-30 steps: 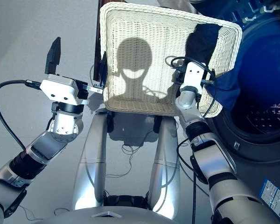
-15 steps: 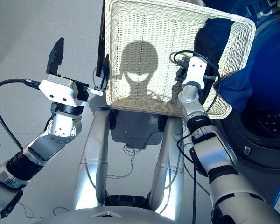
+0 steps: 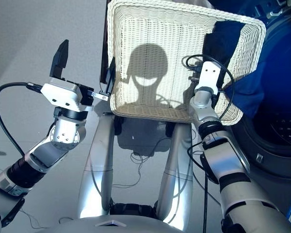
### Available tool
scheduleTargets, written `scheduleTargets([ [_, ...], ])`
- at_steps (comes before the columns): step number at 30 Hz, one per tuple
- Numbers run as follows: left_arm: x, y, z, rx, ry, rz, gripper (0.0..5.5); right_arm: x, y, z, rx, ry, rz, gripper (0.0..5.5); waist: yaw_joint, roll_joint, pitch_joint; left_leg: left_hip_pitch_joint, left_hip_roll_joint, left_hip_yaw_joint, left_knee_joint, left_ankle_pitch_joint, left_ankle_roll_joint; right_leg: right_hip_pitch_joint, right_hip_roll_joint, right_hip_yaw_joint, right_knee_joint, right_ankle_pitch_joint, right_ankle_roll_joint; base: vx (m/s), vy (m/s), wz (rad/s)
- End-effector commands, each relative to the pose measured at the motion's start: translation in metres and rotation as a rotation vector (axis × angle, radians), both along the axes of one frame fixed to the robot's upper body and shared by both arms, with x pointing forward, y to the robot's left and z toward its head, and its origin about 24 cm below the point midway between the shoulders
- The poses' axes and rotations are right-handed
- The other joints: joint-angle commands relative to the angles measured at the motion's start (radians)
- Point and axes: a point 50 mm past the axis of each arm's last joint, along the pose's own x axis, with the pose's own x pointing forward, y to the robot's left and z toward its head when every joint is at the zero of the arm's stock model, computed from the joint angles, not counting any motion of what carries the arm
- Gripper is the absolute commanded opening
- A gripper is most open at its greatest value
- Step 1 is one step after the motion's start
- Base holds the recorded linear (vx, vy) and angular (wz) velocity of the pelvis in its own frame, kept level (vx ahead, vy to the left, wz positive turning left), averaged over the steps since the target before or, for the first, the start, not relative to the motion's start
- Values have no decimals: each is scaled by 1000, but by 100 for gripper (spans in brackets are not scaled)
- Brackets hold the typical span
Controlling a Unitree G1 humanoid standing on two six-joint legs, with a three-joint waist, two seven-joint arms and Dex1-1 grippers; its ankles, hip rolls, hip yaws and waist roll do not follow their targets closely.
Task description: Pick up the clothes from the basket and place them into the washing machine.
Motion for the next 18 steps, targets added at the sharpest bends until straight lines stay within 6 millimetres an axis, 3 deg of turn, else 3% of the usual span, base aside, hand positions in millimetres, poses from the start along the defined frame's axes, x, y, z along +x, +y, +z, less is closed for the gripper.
scheduleTargets([
  [1, -20, -5, 20, -80, -126, -84, 550, -10, 3, 9, 34, -136, 35, 0, -22, 14, -15, 17, -4, 36, -20, -21, 28, 22, -3, -27, -120, 82, 31, 0, 0, 0],
  [2, -21, -5, 17, -78, -115, -79, 550, -16, 2, 6, 36, -150, 42, 0, -26, 11, -15, 46, -3, 34, -15, -51, 26, 48, -1, -25, -111, 53, 37, 87, -5, 1],
  [4, -21, -3, 17, -77, -126, -58, 550, -27, 1, 8, 63, -218, 55, 0, -36, 1, -15, 52, -3, 33, -25, -48, 27, 53, 2, -23, -119, 54, 38, 4, 5, -15],
  [5, -21, 1, 19, -66, -151, -33, 550, -37, -6, 12, 76, -278, 42, 0, -47, -6, -15, 30, -4, 32, -50, -11, 31, 33, 3, -26, -143, 85, 34, -70, 16, 13],
  [7, -21, 1, 18, -61, -155, -23, 550, -46, -11, 12, 99, -316, 24, 0, -52, -11, -15, 39, -2, 32, -58, -11, 32, 39, 3, -27, -148, 84, 35, 9, 4, 30],
  [8, -21, 2, 15, -59, -144, -13, 550, -53, -17, 8, 106, -328, -1, 0, -58, -15, -15, 66, -1, 30, -50, -41, 30, 66, 4, -23, -140, 56, 42, 0, 0, 0],
  [9, -21, 5, 17, -55, -167, 5, 550, -64, -26, 14, 138, -407, -56, 0, -68, -20, -15, 49, -1, 29, -84, -2, 34, 48, 3, -27, -171, 91, 38, 0, 0, 0],
  [11, -21, 5, 17, -50, -171, 13, 550, -71, -30, 15, 152, -440, -84, 0, -70, -23, -15, 62, 1, 29, -103, 5, 34, 62, 3, -28, -191, 98, 38, -35, 10, -3],
  [14, -21, 9, 17, -37, -185, 34, 550, -91, -55, 21, 179, -538, -226, 0, -85, -34, -15, 111, 4, 35, -192, 32, 30, 116, -2, -34, -277, 125, 40, 0, 0, 0],
  [18, -20, 8, 16, -18, -190, 37, 550, -96, -70, 19, 200, -554, -331, 0, -86, -35, -15, 168, 2, 36, -279, 62, 27, 173, -2, -45, -354, 154, 44, 0, 0, 0],
])
